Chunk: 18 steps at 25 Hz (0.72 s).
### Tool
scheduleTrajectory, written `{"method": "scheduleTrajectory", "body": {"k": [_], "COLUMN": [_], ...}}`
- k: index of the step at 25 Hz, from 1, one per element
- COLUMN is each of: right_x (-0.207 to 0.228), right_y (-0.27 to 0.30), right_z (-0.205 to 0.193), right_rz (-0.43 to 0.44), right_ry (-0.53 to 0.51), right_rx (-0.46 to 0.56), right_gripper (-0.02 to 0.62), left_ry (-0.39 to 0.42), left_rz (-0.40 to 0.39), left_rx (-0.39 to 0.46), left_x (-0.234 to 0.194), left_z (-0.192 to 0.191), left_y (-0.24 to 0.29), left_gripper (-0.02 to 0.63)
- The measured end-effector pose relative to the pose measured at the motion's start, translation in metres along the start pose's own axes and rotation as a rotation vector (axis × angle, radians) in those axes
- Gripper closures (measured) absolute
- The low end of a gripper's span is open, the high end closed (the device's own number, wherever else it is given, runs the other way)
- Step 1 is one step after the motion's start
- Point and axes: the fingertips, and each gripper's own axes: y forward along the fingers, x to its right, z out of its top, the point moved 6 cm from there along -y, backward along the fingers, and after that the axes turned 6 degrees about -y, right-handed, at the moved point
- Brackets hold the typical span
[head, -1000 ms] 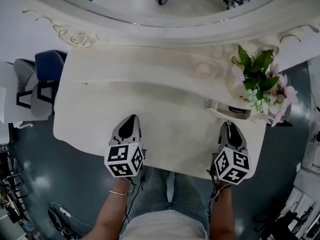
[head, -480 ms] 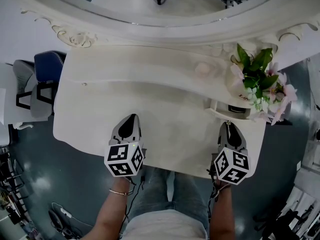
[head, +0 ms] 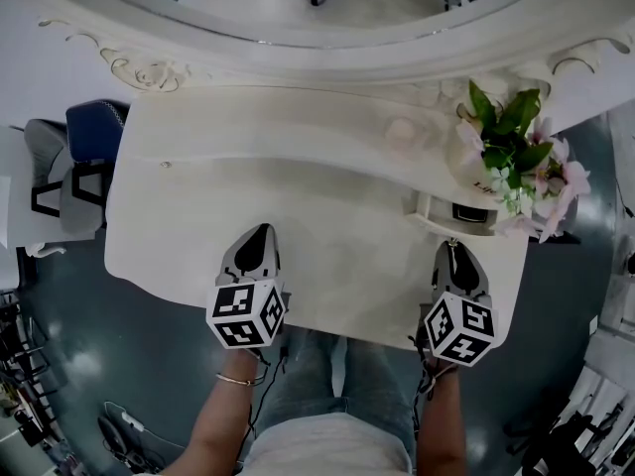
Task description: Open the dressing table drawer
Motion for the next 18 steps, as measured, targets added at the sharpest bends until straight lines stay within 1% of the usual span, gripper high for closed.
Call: {"method": "scheduleTrajectory", "body": {"k": [18], "right_x": [-0.0031], "right_y": [-0.0064], "right_z": [-0.0045], "right_rz": [0.001], "right_ry": [0.003], "right_rx": [0.002], "right_gripper": [0.494], "left_ry": [0.007], "left_rz": [-0.013], "left_rx": [-0.007], "left_x": [0.0027], "left_z": [-0.0043], "left_y": [-0.0019], "left_gripper": [0.586]}}
